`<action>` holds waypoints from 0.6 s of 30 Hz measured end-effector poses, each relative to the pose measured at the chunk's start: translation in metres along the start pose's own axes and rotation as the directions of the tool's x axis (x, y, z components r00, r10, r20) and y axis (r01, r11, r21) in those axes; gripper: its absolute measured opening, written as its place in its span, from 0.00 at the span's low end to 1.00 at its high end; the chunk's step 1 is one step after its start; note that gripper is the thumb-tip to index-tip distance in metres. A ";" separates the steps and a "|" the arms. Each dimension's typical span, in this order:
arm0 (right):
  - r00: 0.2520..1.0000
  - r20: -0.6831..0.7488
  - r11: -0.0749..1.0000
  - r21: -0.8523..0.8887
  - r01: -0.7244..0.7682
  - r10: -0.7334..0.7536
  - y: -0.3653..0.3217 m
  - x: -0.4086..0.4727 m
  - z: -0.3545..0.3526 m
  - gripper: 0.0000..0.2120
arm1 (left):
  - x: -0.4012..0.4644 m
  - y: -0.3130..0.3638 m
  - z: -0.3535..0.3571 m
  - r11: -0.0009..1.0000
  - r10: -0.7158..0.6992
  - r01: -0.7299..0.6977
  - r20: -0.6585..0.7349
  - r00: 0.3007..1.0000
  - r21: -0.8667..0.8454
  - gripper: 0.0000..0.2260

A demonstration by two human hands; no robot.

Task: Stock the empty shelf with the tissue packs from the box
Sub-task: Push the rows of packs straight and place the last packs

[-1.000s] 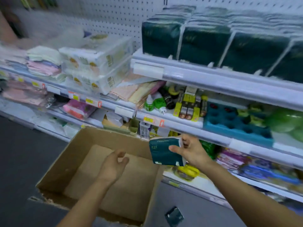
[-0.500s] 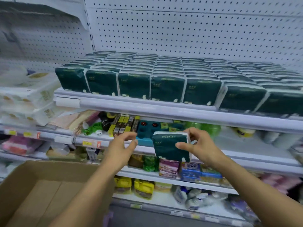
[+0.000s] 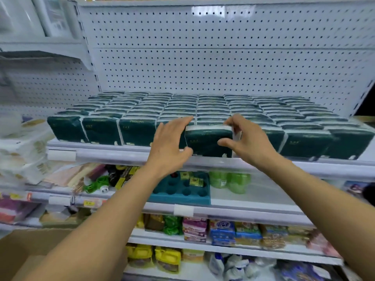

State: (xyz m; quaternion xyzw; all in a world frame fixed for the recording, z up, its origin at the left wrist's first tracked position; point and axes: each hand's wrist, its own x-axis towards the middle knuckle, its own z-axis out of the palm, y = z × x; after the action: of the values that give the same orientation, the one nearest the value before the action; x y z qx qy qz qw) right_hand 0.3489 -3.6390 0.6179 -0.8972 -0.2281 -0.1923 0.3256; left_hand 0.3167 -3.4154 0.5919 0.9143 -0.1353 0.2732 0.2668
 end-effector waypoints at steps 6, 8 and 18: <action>0.994 -0.107 0.904 -0.427 -0.014 -0.035 0.013 0.024 0.015 0.21 | 0.034 -0.013 0.017 0.943 0.122 -0.151 0.115 0.986 0.296 0.34; 0.988 -0.131 0.829 -0.560 -0.003 -0.085 0.019 0.028 0.019 0.21 | 0.042 -0.013 0.023 0.917 0.152 -0.188 0.128 0.980 0.353 0.33; 0.995 -0.035 0.649 -0.760 0.036 -0.096 0.032 0.029 0.018 0.23 | 0.055 -0.011 0.053 0.864 0.207 -0.264 0.174 0.963 0.429 0.29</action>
State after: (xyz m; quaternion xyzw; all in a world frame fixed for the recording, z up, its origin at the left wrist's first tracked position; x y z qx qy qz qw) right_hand 0.3936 -3.6407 0.6035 -0.9347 -0.1476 -0.3138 -0.0779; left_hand 0.3888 -3.4417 0.5815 0.9425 -0.1954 0.2712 0.0047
